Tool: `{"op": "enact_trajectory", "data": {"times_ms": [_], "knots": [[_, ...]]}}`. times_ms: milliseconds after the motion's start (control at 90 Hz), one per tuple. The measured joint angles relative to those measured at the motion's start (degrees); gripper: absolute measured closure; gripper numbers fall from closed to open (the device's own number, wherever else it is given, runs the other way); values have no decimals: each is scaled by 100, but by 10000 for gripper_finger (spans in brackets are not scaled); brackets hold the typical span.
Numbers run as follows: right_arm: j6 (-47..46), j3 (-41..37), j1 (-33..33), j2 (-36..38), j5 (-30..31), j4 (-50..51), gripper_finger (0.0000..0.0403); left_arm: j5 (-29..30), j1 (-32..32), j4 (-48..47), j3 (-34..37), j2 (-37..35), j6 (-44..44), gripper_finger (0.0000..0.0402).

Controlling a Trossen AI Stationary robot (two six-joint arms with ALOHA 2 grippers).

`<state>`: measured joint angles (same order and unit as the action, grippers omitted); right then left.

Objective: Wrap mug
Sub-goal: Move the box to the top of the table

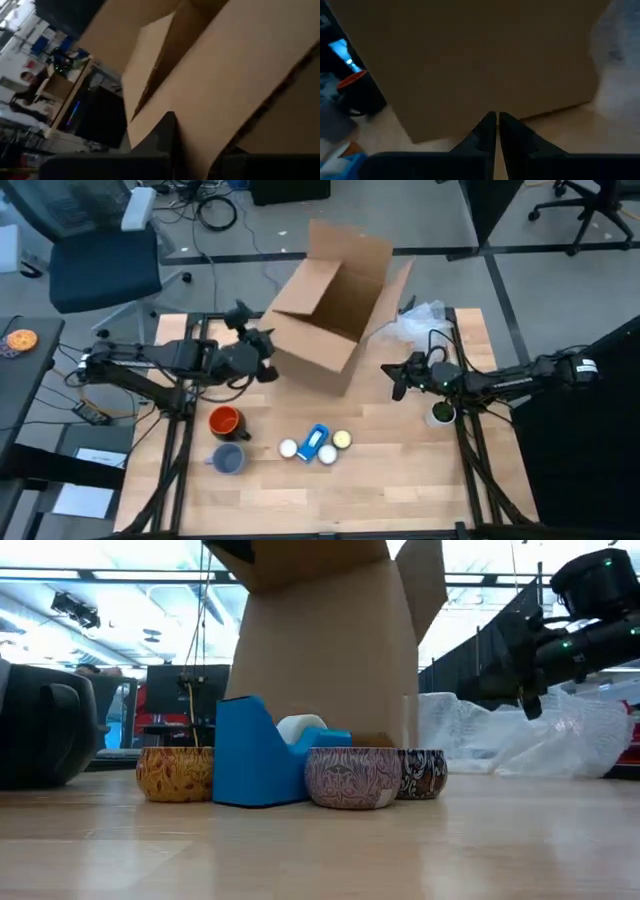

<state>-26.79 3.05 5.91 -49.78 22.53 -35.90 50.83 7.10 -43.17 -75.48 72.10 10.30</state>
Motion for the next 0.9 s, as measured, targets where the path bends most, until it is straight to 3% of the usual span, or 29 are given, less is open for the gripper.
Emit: {"op": "enact_trajectory", "data": {"times_ms": [189,356,444,556,689,789,900], "knots": [[122,0,-15,-334,-355,-507,380,-262,310,-86,12,6,-458,353],[224,50,-22,-508,-549,-638,335,-437,368,-527,15,-38,-1198,303],[395,270,-61,-614,-682,-660,305,-898,362,-750,15,-141,-1599,280],[824,641,-176,-942,-683,-658,272,-1892,377,-713,15,-330,-1837,261],[1092,1076,-213,-1584,-27,-686,252,-2653,556,-637,17,-519,-2119,254],[1312,1244,-131,-2037,605,-591,250,-2802,789,-627,17,-580,-2263,254],[1355,1413,39,-2310,732,-660,254,-2836,1101,-651,17,-579,-2303,254]]}}
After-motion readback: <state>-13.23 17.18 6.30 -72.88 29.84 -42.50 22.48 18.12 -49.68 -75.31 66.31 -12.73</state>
